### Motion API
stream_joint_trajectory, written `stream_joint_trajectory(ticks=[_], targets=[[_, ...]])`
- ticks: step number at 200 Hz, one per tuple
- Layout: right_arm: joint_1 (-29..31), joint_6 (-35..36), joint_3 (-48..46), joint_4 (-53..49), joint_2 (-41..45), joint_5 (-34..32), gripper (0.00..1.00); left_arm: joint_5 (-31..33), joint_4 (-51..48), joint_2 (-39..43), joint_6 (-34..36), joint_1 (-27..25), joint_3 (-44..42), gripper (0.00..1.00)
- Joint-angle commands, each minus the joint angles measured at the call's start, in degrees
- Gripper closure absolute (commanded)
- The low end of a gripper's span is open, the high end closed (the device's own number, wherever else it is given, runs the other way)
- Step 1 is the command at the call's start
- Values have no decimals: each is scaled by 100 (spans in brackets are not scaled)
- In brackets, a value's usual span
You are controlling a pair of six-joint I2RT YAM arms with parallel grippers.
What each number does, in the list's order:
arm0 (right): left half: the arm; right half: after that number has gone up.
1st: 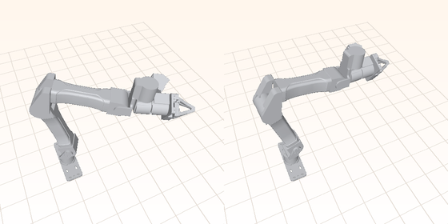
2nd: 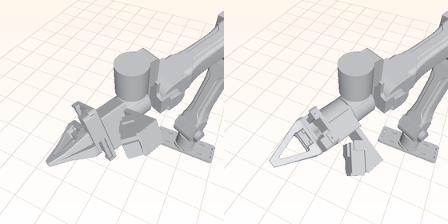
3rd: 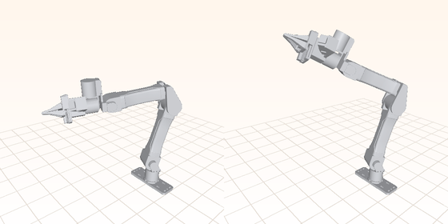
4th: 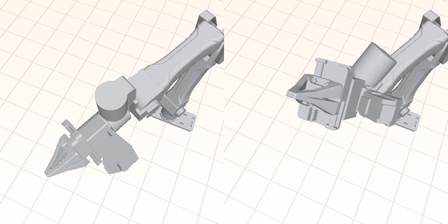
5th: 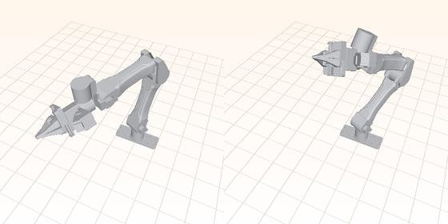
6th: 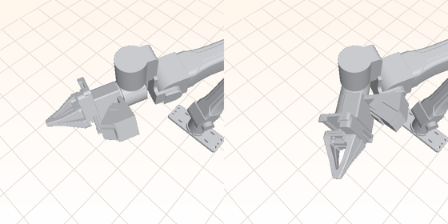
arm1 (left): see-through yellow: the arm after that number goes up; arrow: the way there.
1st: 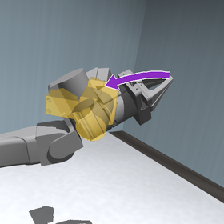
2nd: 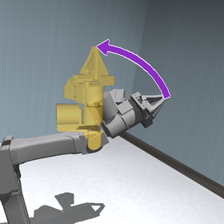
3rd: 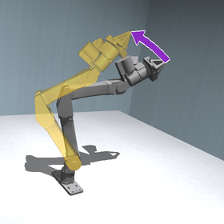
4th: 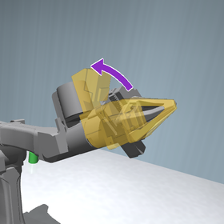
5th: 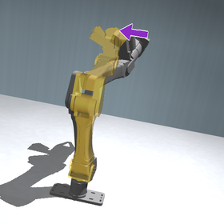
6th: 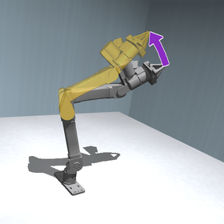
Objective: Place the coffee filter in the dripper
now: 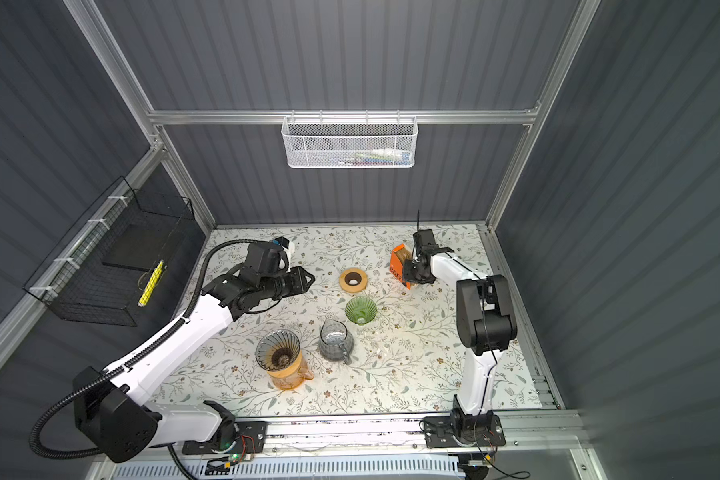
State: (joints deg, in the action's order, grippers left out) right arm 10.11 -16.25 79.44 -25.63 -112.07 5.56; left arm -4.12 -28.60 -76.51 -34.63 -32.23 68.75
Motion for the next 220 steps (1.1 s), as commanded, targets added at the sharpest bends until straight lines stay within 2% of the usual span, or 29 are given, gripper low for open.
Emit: stream_joint_trajectory(ticks=[1,93,220], targets=[[-18,43,147,-157,-60,-90,82,-19,13,13,97,-16,-20,70],[-18,87,191,-254,-148,-195,77,32,-21,83,106,-13,-41,70],[-17,96,301,-319,-359,-223,82,68,-25,84,137,-12,-37,70]])
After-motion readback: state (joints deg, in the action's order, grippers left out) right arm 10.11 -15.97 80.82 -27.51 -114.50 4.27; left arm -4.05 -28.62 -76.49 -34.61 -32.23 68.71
